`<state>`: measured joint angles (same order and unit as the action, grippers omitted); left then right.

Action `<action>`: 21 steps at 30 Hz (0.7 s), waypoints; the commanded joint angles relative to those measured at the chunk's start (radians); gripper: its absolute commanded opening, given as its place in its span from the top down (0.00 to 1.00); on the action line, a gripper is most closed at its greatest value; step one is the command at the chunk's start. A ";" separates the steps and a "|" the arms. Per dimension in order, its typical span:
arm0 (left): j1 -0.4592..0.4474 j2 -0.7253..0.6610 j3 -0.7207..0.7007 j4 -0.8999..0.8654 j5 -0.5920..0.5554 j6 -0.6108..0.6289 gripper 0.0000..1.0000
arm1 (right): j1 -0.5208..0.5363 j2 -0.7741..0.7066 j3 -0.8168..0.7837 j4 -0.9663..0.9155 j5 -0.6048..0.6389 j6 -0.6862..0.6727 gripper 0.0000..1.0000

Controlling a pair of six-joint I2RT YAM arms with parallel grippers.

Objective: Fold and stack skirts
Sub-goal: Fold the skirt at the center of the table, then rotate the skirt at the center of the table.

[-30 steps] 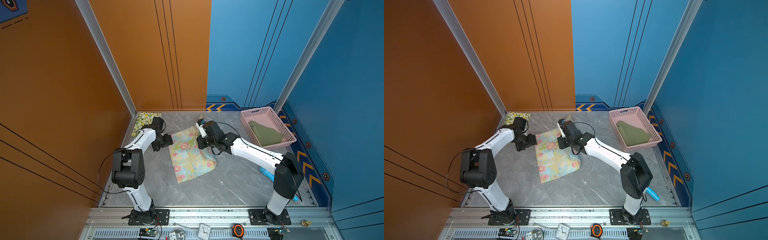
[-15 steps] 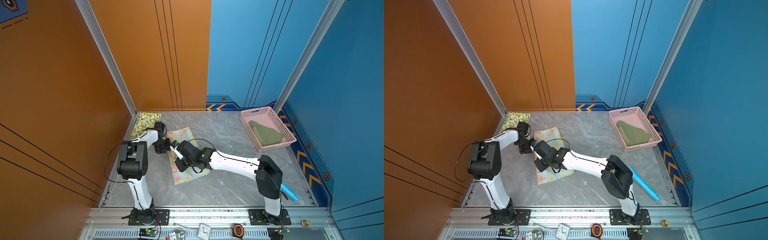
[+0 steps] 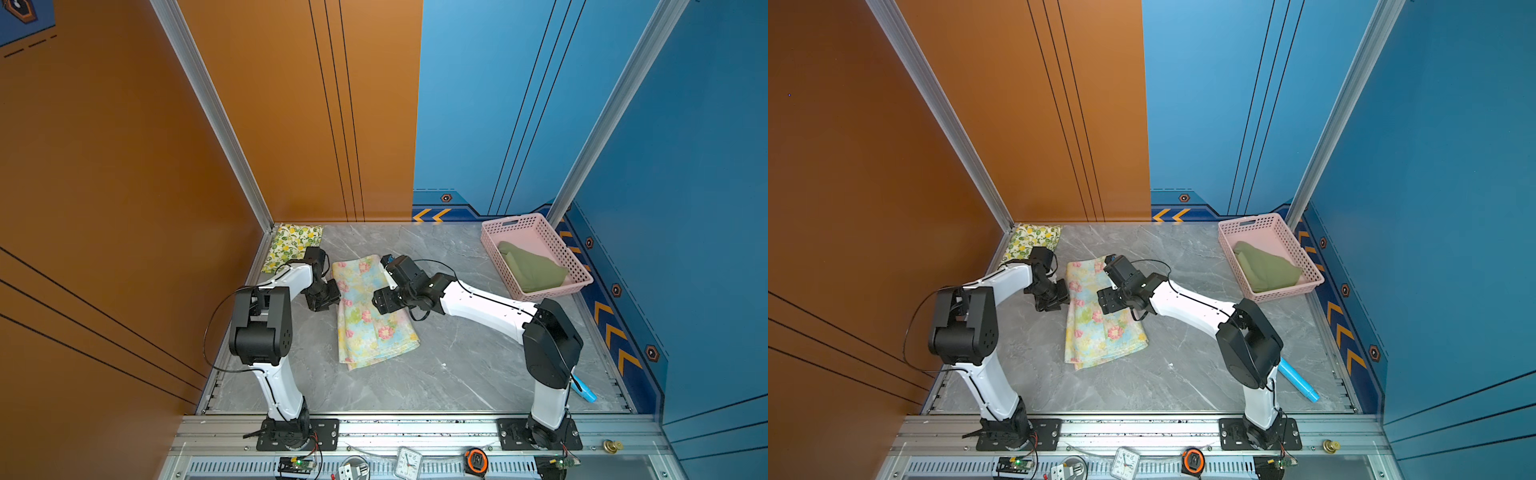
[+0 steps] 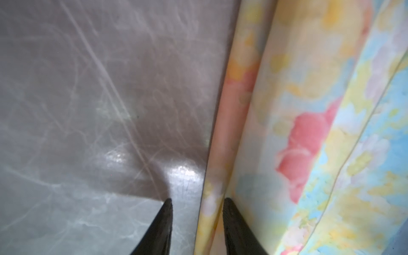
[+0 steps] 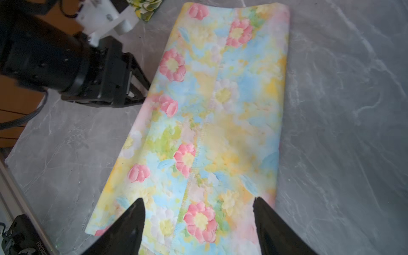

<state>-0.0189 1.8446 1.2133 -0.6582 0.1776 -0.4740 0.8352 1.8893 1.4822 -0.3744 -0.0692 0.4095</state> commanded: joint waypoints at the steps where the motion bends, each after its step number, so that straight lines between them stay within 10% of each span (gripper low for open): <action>1: -0.014 -0.066 -0.044 0.002 0.006 -0.037 0.60 | -0.045 0.026 -0.023 -0.014 0.030 0.036 0.23; 21: -0.262 -0.371 -0.451 0.194 -0.033 -0.333 0.57 | -0.287 -0.161 -0.235 0.082 -0.034 0.041 0.24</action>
<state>-0.2379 1.4818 0.7876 -0.5110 0.1619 -0.7319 0.5621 1.7702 1.2678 -0.3187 -0.0822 0.4393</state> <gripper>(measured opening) 0.434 0.764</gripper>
